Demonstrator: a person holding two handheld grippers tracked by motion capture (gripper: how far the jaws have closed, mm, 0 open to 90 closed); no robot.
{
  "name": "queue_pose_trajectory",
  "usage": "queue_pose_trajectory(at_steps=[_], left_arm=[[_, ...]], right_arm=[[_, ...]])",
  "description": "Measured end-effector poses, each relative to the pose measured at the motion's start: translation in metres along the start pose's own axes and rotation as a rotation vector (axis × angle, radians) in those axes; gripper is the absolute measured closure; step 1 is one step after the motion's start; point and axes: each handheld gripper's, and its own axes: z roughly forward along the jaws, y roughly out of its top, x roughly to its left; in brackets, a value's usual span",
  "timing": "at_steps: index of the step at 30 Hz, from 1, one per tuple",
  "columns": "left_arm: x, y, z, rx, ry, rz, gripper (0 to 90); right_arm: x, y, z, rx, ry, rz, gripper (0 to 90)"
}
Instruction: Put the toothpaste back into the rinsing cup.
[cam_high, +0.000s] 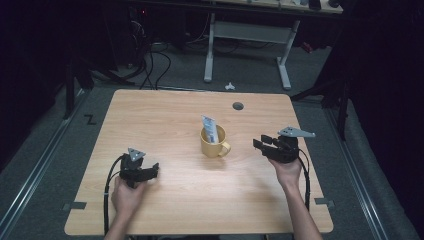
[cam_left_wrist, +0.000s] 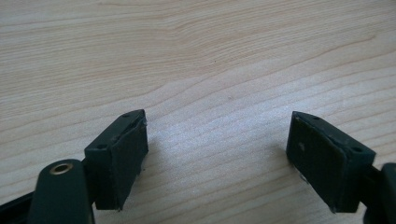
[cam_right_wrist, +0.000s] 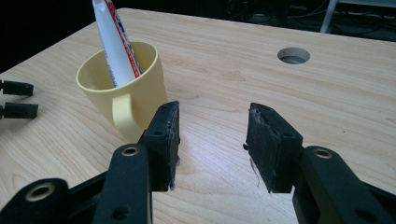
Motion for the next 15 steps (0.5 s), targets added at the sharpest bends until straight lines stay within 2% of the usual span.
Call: queue_pose_trajectory(at_steps=[15], left_arm=[[0.000, 0.000, 0.000, -0.001, 0.001, -0.001, 21.1]], right_arm=[[-0.006, -0.008, -0.011, -0.012, -0.003, 0.027, 54.6]])
